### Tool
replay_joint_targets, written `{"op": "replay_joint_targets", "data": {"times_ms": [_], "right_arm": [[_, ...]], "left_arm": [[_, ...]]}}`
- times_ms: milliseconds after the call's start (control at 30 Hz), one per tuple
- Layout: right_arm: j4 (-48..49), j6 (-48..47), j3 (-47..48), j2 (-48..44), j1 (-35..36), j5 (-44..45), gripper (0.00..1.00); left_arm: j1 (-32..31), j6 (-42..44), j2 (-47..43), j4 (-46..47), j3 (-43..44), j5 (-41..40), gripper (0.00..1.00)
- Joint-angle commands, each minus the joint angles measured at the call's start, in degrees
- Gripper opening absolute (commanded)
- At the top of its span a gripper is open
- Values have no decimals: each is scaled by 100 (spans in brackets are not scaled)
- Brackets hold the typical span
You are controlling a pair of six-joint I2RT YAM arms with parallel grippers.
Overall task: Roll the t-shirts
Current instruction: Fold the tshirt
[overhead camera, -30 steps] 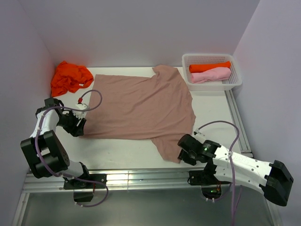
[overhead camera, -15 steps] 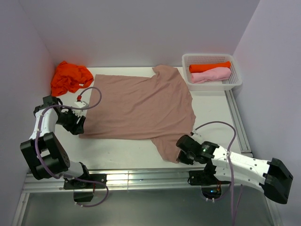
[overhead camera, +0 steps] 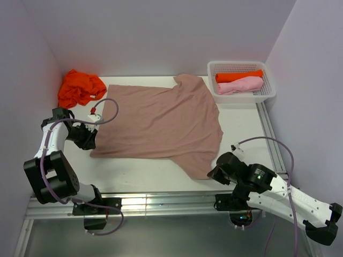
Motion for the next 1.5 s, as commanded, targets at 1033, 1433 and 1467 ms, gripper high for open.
{"op": "replay_joint_targets", "data": {"times_ms": [1033, 1433, 1467], "right_arm": [[2500, -3538, 3424, 5467, -3131, -447, 1], [2597, -3309, 3469, 5911, -3185, -35, 52], [2588, -3257, 3312, 5787, -3098, 18, 52]], "left_arm": [[-770, -1034, 826, 602, 895, 302, 25], [-832, -1017, 1116, 813, 799, 152, 29], [-841, -1008, 1116, 814, 781, 170, 29]]}}
